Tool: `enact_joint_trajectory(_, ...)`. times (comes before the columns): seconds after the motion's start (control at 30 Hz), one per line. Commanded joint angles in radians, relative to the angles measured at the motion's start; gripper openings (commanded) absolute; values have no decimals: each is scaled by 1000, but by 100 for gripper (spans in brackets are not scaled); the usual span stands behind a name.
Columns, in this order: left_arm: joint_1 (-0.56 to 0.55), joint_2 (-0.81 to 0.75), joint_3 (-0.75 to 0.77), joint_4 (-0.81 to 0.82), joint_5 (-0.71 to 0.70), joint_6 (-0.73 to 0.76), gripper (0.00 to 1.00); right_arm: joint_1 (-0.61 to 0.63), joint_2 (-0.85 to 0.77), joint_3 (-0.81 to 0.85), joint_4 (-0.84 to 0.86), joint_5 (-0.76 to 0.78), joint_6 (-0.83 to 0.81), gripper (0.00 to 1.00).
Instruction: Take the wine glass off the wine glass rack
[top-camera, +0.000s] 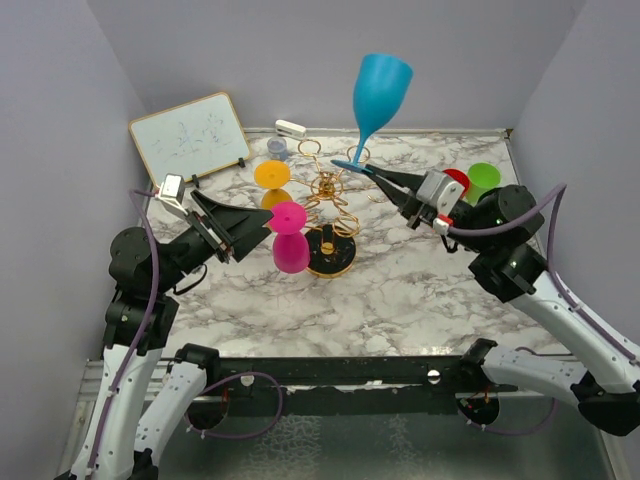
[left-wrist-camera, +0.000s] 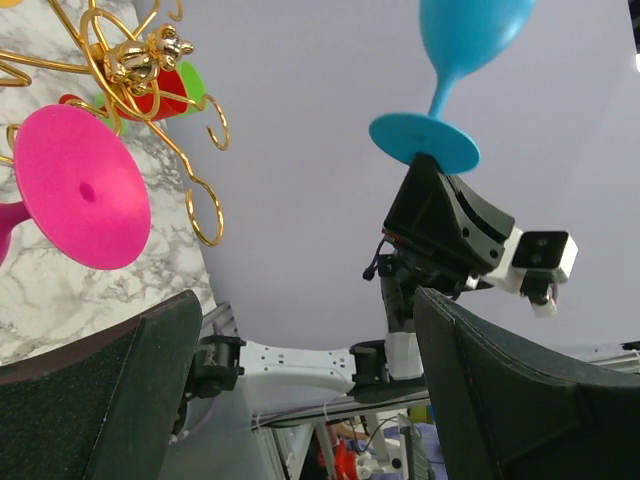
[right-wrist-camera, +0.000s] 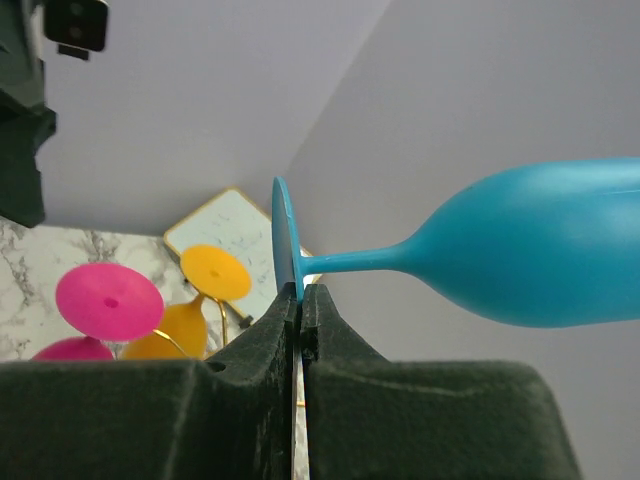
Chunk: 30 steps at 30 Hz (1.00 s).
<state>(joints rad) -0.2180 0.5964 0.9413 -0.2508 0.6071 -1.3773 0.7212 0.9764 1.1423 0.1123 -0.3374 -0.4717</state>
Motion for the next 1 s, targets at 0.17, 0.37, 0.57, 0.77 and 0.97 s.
enact_joint_trajectory(0.17, -2, 6, 41, 44, 34, -106, 87, 323, 86, 16, 78, 263, -322, 1)
enact_joint_trajectory(0.37, -2, -6, 32, 30, 42, -147, 87, 496, 129, -39, 194, 416, -460, 1)
enact_joint_trajectory(0.57, -2, -47, -1, 27, 10, -210, 87, 619, 168, -112, 302, 534, -617, 1)
enact_joint_trajectory(0.77, -2, -74, -51, 44, 11, -262, 77, 683, 214, -159, 368, 597, -691, 1)
enact_joint_trajectory(0.97, -2, -84, -62, 54, 20, -269, 40, 723, 262, -205, 479, 641, -774, 1)
